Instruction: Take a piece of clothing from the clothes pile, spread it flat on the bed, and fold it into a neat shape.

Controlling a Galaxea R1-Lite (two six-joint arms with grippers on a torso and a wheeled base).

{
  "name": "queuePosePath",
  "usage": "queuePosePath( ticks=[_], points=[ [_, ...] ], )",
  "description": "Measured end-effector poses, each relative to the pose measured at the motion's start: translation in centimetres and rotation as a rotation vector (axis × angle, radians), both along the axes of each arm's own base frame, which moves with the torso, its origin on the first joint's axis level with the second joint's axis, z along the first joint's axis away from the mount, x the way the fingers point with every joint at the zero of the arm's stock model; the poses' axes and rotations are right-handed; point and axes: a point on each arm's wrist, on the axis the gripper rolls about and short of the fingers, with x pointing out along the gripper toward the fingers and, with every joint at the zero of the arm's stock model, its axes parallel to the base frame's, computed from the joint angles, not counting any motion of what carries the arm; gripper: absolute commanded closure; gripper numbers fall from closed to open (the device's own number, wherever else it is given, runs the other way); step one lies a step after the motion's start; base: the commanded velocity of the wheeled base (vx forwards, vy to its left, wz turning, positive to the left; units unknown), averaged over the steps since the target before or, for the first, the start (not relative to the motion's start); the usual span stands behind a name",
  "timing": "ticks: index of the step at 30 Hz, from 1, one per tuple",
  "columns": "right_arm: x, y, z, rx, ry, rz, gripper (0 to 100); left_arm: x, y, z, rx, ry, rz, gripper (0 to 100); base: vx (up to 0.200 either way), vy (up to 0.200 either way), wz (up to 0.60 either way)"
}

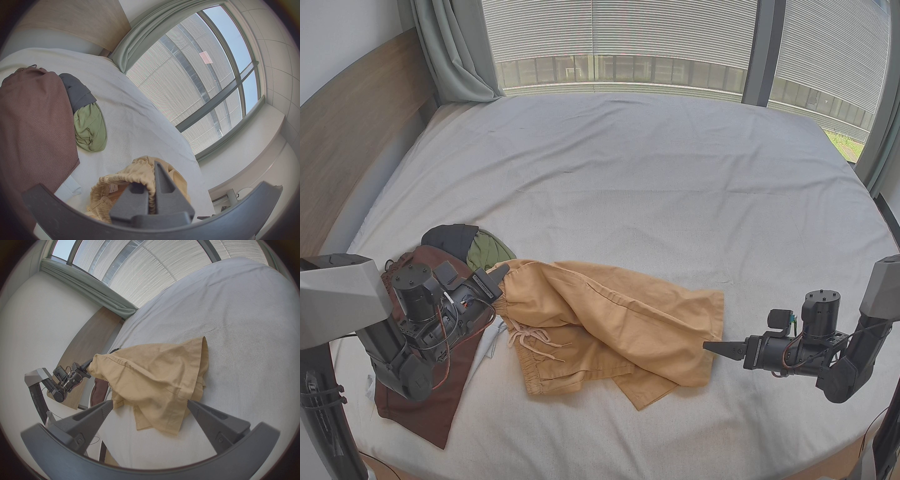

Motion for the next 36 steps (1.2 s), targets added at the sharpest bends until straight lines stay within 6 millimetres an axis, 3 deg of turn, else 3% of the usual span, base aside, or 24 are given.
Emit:
queuePosePath(
  ticks=[22,36],
  points=[
    [2.0,0.7,-3.8,-0.013,-0.010,-0.057,0,0.2,0.0,-0.1,0.002,0.000,0.003,100,0.000,0.000,0.00],
    [1.9,2.1,-3.6,0.045,-0.042,-0.047,0,0.2,0.0,-0.1,0.001,-0.001,0.004,100,0.000,0.000,0.00]
  ],
)
